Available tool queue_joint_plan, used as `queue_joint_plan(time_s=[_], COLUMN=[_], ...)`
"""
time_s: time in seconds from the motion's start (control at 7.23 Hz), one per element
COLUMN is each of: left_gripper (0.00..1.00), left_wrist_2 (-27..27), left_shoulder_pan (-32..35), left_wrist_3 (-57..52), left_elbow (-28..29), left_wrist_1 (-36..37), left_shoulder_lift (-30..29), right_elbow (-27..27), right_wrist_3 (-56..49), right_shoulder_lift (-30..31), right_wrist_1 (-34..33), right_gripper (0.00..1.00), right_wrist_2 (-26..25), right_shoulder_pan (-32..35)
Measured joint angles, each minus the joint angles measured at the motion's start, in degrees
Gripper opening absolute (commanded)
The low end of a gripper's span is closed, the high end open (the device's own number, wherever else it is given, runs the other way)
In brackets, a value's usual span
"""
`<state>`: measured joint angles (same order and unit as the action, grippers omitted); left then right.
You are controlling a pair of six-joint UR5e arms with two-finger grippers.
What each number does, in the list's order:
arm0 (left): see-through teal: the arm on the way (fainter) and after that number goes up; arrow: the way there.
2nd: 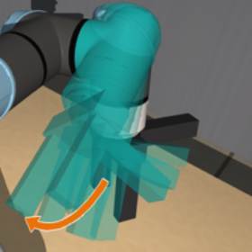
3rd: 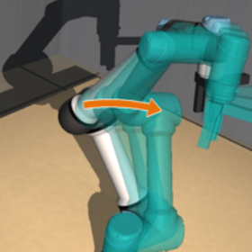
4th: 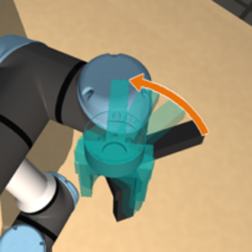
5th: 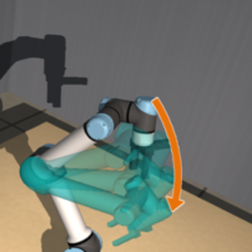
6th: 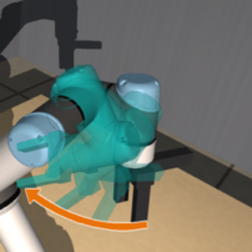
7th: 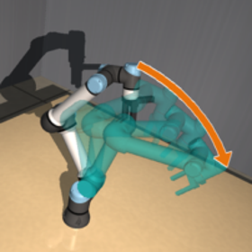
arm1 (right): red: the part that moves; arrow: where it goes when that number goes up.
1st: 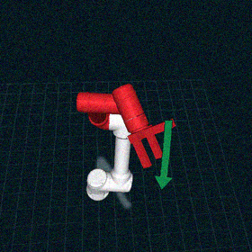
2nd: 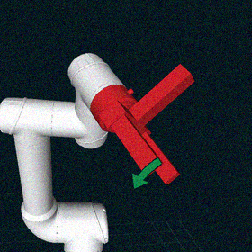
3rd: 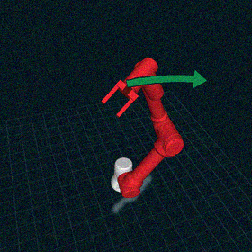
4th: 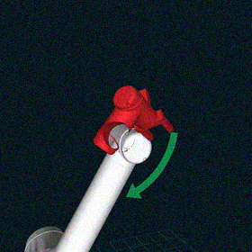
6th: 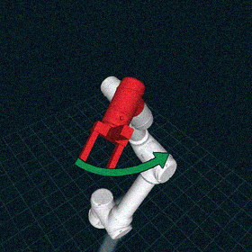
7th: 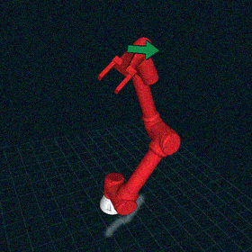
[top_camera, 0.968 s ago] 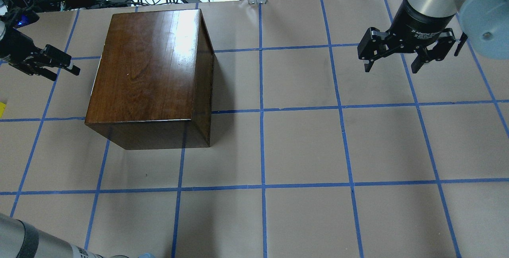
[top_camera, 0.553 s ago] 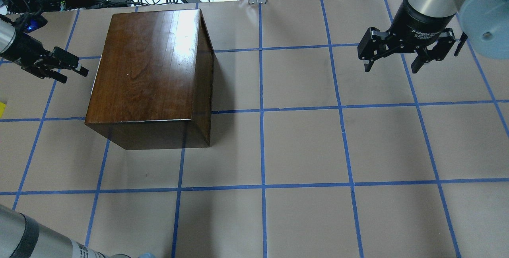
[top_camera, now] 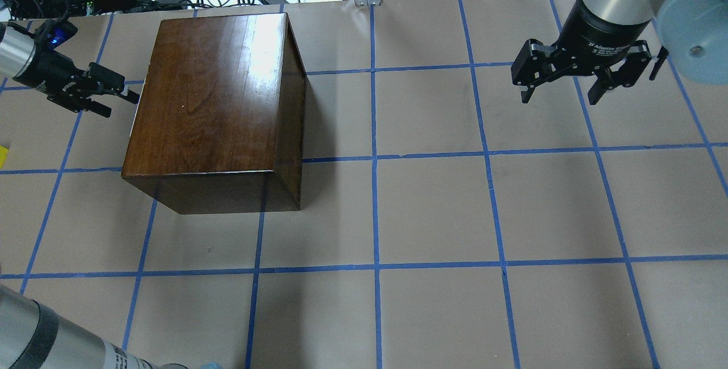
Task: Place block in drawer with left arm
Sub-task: 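Lower the left gripper and hook the white drawer handle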
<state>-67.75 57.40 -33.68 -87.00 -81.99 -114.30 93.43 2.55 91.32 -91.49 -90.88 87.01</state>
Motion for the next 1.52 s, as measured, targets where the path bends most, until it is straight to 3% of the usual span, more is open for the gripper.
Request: queue_joint_plan(time_s=[1.52], left_gripper=[1.00], left_wrist_2=[-0.70], left_shoulder_pan=[1.42], left_wrist_3=[1.90], left_elbow=[-0.10], left_wrist_1=[0.72], left_shoulder_lift=[-2.05], right_elbow=[0.03], right_wrist_3=[0.00], right_shoulder_lift=[0.00], right_wrist_1=[0.00], right_gripper=[1.00], right_wrist_2=[0.00], right_shoulder_pan=[0.00])
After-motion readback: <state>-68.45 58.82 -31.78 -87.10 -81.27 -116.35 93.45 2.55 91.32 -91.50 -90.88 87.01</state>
